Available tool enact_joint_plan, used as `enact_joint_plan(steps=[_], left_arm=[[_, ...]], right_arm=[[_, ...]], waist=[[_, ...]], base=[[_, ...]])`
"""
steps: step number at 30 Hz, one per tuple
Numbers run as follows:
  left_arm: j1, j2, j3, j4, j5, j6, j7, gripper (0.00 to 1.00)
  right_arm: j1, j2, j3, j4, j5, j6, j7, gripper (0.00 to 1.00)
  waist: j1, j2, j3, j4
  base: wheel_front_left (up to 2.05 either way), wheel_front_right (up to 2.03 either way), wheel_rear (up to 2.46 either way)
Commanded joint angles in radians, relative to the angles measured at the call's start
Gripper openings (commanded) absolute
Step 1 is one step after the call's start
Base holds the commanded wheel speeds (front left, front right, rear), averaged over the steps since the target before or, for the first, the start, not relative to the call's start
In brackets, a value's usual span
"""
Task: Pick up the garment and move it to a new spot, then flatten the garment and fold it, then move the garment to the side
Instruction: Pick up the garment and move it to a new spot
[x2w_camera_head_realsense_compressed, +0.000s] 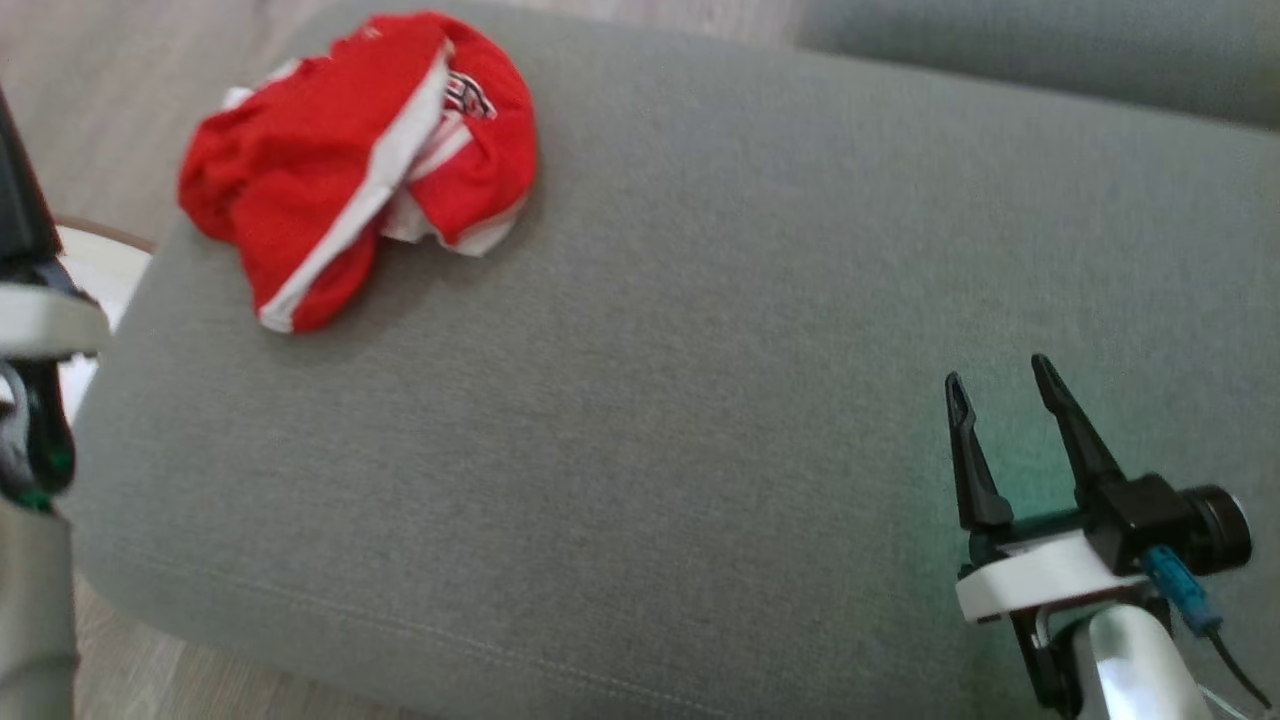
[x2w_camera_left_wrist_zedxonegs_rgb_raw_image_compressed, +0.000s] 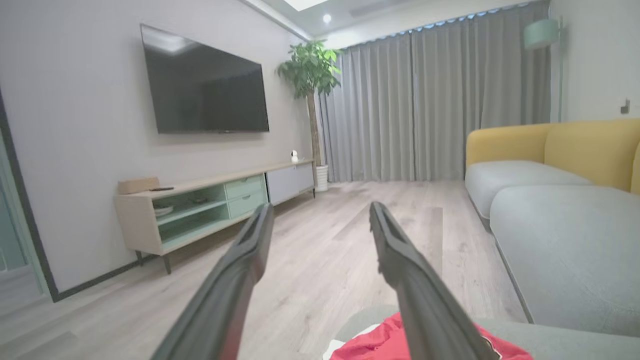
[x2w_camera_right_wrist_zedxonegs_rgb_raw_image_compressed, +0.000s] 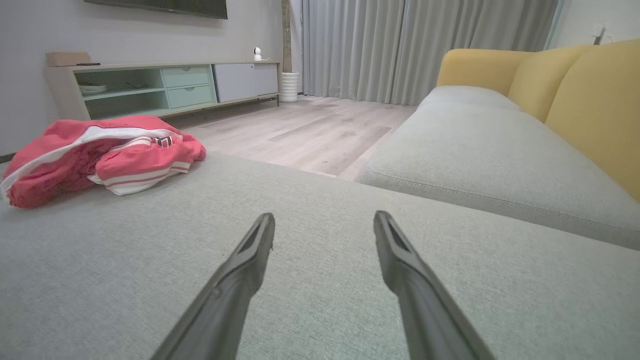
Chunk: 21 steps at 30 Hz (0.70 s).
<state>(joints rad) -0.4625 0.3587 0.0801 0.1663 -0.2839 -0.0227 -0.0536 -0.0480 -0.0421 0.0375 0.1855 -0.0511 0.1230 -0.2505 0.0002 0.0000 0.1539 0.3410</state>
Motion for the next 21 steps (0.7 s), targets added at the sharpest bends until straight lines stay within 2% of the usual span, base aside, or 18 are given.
enact_joint_plan(steps=[1,5,10,15,21], left_arm=[[-0.057,0.05,0.037,0.005,-0.008,-0.004,0.011,1.0],[-0.141,0.062,0.011,0.176,-0.027,-0.033,0.057,1.0],[-0.197,0.049,-0.051,0.354,-0.024,-0.065,0.077,1.0],[-0.233,0.021,-0.112,0.469,-0.056,-0.096,0.079,1.0],[-0.268,0.006,-0.186,0.564,-0.094,-0.106,0.099,1.0]], right_arm=[[-0.031,-0.008,0.024,-0.035,-0.012,0.008,-0.003,1.0],[-0.037,-0.008,0.022,-0.051,-0.034,0.008,0.012,1.0],[-0.03,-0.008,0.014,-0.075,-0.056,0.008,0.027,1.0],[-0.022,-0.008,-0.004,-0.096,-0.076,0.008,0.037,1.0],[-0.023,-0.008,-0.004,-0.121,-0.086,0.008,0.044,1.0]], waist=[[-0.0002,0.0,0.057,-0.037],[-0.0002,0.0,0.126,-0.069],[-0.0002,0.0,0.19,-0.09],[-0.0002,0.0,0.238,-0.09],[-0.0002,0.0,0.277,-0.088]], base=[[0.0,0.0,0.0],[0.0,0.0,0.0],[0.0,0.0,0.0],[0.0,0.0,0.0],[0.0,0.0,0.0]])
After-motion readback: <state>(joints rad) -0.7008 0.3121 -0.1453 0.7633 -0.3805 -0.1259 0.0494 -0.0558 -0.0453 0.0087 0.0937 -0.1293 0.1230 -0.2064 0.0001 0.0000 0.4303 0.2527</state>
